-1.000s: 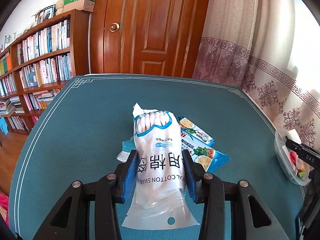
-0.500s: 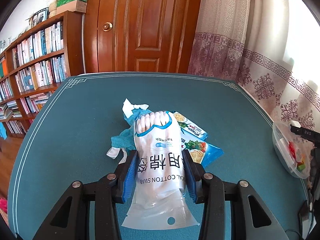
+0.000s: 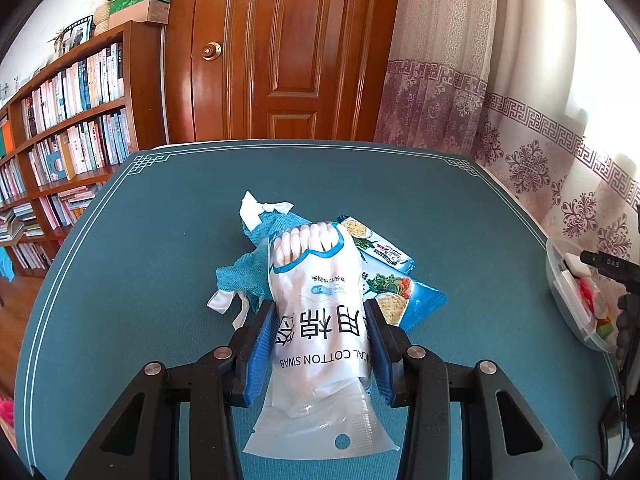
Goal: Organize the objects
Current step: 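Drop the white eraser block in the bowl with right while left holds swab bag, then carry the cotton swab bag into the bowl and open the left gripper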
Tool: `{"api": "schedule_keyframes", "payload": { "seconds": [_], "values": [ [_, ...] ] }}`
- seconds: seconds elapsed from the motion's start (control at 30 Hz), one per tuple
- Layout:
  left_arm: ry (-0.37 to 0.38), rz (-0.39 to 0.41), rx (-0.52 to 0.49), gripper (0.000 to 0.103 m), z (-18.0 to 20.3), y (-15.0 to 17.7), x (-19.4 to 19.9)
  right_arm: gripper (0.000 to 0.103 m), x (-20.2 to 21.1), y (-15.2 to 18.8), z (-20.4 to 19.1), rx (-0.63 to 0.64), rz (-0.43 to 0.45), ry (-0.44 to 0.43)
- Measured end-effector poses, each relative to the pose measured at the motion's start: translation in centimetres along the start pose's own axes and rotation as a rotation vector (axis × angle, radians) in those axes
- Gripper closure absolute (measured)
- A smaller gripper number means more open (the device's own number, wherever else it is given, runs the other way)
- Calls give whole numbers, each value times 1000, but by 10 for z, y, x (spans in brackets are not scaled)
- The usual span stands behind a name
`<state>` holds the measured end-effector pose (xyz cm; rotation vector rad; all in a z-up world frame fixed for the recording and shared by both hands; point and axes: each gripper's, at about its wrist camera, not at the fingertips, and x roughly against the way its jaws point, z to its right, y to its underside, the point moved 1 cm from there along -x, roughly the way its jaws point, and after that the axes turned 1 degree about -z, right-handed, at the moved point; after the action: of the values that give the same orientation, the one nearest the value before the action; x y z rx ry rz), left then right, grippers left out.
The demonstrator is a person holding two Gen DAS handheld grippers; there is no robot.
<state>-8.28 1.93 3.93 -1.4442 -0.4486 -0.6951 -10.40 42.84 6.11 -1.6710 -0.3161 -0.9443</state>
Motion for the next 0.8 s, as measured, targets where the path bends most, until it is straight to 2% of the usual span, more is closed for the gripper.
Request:
{"api": "schedule_keyframes", "payload": {
  "seconds": [0.4,0.8],
  "values": [
    [14,-15,-28,57,18,4,0,35,62,54,-6,93,74,-39],
    [60,-38,-100,57,68,8,6,35,103,110,-9,119,84,-139]
  ]
}}
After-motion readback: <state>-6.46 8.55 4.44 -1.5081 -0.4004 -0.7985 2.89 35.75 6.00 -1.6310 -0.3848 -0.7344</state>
